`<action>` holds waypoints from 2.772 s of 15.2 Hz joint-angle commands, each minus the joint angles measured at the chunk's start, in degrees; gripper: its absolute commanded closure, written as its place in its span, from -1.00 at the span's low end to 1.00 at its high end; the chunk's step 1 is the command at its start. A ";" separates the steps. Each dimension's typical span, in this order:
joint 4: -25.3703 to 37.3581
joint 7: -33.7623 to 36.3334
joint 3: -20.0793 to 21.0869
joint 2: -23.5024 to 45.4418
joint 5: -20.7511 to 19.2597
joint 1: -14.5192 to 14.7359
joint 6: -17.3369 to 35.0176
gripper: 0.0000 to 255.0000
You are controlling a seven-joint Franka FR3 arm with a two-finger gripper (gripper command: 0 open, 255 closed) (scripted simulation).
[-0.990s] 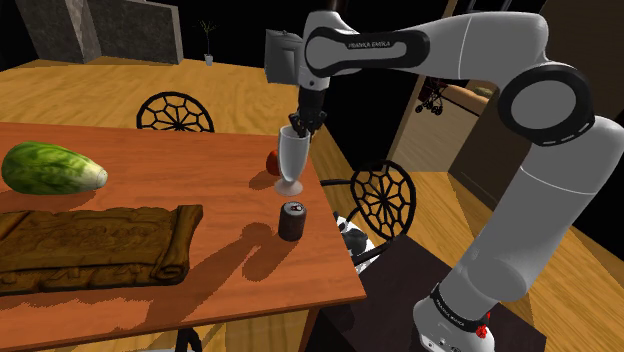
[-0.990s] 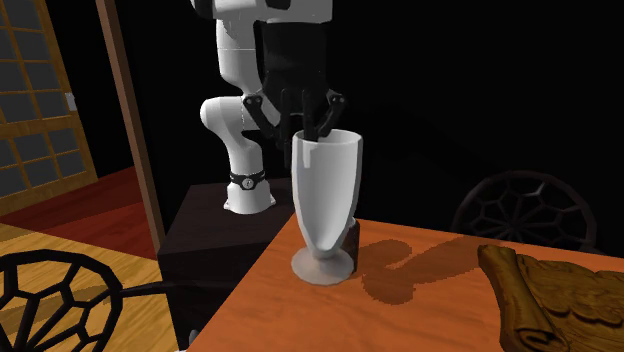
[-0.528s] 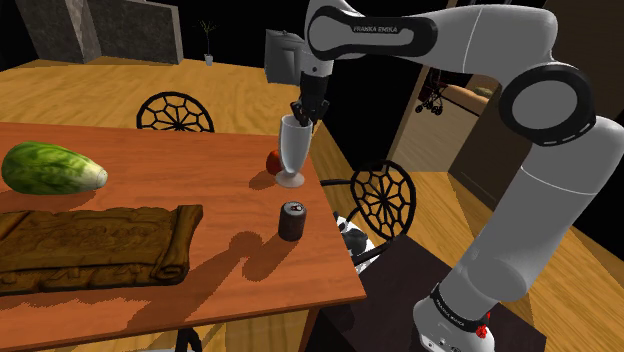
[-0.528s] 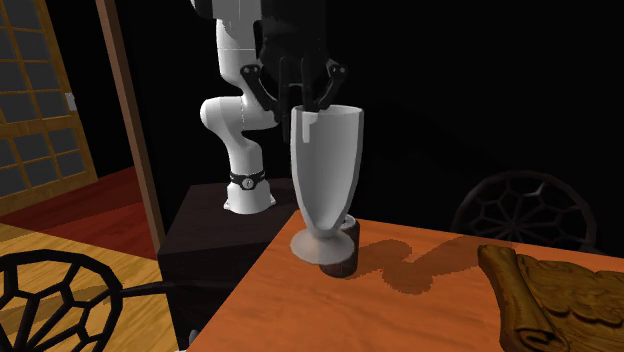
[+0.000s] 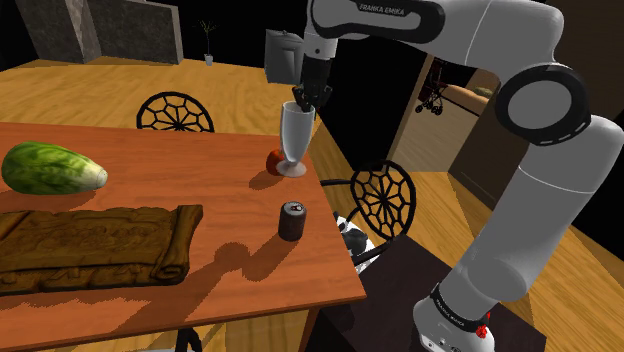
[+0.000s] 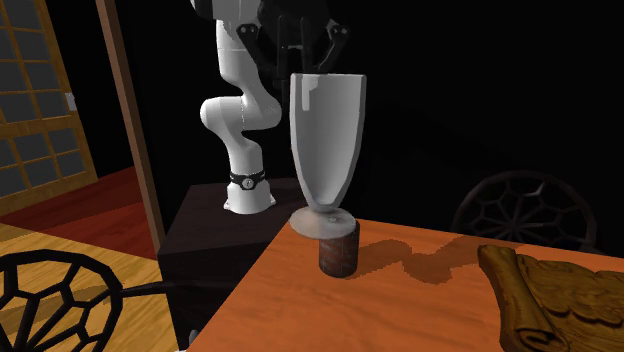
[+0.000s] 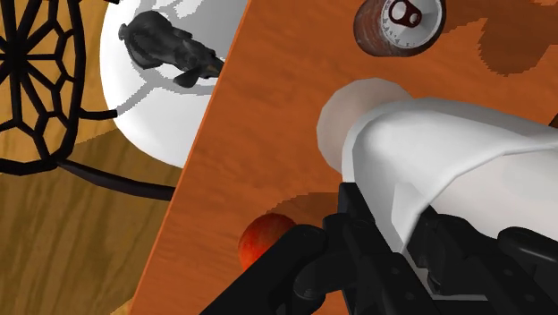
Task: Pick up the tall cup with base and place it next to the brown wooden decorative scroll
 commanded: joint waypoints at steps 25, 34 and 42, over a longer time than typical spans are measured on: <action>17.90 6.74 2.43 7.07 -1.12 4.70 -10.83 1.00; 13.52 15.65 5.43 11.42 -2.38 10.75 -2.15 1.00; 13.62 21.72 6.90 17.66 -4.01 15.49 3.87 1.00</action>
